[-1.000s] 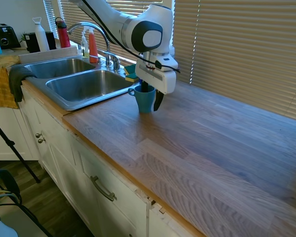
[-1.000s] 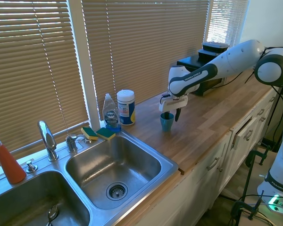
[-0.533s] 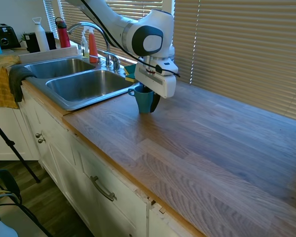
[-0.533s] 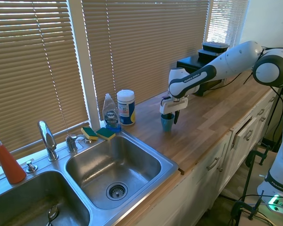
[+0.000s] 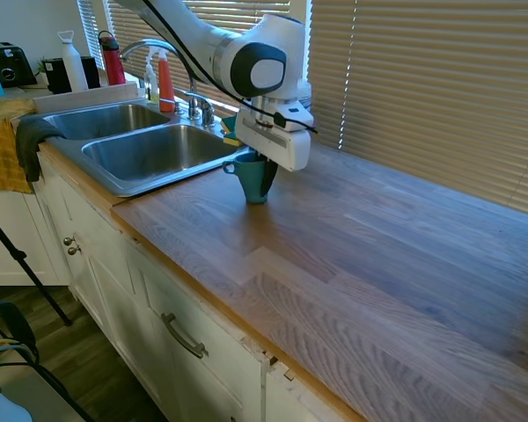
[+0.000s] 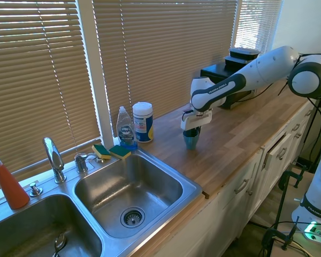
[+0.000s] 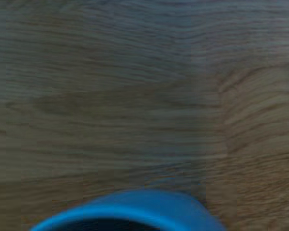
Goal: Put the mug in the sink
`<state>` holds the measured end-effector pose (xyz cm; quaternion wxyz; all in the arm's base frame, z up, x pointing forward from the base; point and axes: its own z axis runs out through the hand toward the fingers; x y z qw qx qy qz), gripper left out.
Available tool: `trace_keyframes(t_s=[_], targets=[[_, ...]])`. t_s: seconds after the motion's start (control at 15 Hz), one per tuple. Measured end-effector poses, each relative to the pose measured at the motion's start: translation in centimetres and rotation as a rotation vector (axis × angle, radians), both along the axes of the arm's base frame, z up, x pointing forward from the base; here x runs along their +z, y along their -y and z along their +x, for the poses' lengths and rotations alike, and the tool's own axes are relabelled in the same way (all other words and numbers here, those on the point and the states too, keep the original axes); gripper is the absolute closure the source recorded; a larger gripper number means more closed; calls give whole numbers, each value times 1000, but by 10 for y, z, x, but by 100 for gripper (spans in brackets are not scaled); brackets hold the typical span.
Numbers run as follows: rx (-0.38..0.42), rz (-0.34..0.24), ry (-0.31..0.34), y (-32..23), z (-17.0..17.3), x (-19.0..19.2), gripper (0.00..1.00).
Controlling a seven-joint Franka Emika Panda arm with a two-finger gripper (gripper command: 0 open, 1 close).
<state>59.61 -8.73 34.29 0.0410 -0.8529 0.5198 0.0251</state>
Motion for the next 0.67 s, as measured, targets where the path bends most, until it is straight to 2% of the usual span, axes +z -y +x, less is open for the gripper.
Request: trace_keyframes(t_s=[0.33,0.67], targets=[[108,7,50,-49,-13,36,100],[251,12,105,-175,-18,72,100]])
